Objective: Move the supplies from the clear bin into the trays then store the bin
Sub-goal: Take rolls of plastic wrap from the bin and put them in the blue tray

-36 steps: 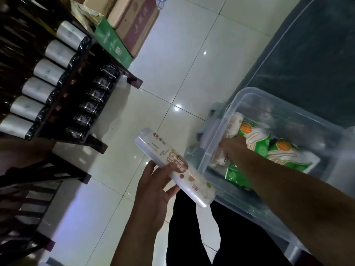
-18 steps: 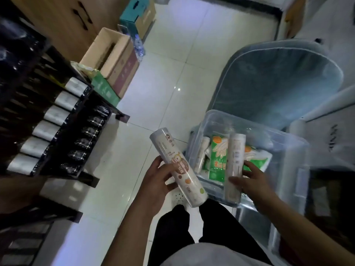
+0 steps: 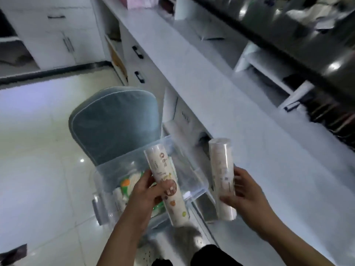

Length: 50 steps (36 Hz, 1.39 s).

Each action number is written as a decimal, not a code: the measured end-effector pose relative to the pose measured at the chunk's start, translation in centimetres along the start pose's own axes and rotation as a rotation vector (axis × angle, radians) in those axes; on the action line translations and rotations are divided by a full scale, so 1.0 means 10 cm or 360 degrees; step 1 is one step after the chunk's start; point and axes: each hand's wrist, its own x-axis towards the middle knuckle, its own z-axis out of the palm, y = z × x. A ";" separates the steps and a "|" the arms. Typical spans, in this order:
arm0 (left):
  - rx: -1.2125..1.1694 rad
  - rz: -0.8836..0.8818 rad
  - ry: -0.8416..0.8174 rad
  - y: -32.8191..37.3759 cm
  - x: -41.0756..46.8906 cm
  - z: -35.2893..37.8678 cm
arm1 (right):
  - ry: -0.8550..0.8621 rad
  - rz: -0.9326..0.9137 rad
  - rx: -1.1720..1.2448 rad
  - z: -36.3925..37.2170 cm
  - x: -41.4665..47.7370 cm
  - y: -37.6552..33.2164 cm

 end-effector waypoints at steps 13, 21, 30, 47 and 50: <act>0.0281 0.0116 -0.0238 -0.24 -0.10 1.64 | -0.0036 -0.0308 0.0481 -1.46 -0.52 0.33; 0.0438 0.0089 -0.0405 -0.57 -0.31 2.52 | 0.0064 -0.0268 0.1005 -2.27 -0.90 0.74; 0.0645 -0.0047 -0.0694 -0.92 -0.36 3.49 | 0.0567 -0.0253 0.1202 -2.94 -1.56 1.10; 0.1032 -0.0438 -0.1928 -1.77 -0.81 5.13 | 0.2212 0.0202 0.0761 -2.75 -3.61 1.49; 0.1046 -0.0518 -0.2011 -1.97 -0.91 5.24 | 0.2411 0.0295 0.0559 -2.67 -3.87 1.57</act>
